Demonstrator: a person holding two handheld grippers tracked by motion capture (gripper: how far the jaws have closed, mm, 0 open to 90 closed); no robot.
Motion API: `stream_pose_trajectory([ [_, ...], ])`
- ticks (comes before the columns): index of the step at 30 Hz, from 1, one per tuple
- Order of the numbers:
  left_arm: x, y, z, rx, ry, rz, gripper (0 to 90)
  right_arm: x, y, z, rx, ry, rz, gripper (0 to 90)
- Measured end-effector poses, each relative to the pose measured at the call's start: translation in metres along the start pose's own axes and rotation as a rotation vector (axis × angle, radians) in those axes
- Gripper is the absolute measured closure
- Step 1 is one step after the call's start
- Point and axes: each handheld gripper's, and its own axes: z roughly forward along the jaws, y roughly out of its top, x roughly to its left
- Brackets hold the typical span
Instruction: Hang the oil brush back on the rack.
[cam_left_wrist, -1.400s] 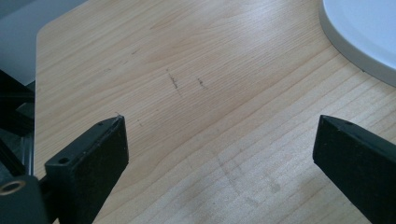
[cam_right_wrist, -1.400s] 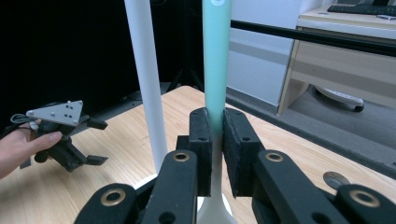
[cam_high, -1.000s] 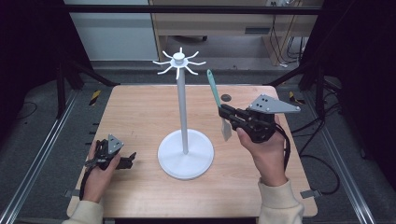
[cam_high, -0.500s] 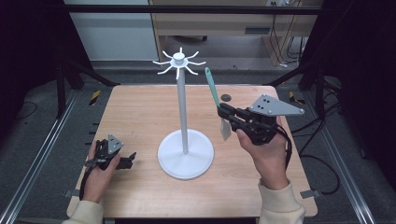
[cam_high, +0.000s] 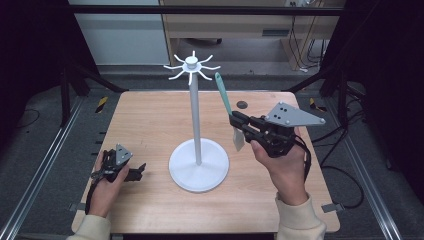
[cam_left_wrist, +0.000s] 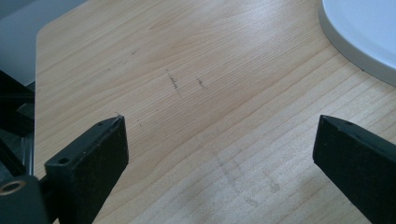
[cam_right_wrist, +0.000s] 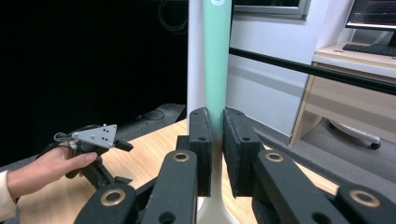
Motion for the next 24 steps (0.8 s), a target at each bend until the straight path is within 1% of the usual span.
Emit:
stream_pose_trajectory([
  [9, 0.0, 0.0, 0.0, 0.0, -0.001, 0.0, 3.0, 0.003, 0.001, 0.001, 0.003, 0.01, -0.009, 82.3],
  [24, -0.001, 0.0, 0.001, 0.005, 0.0, 0.008, 2.9, 0.007, 0.001, 0.01, 0.025, 0.016, -0.018, 82.3],
])
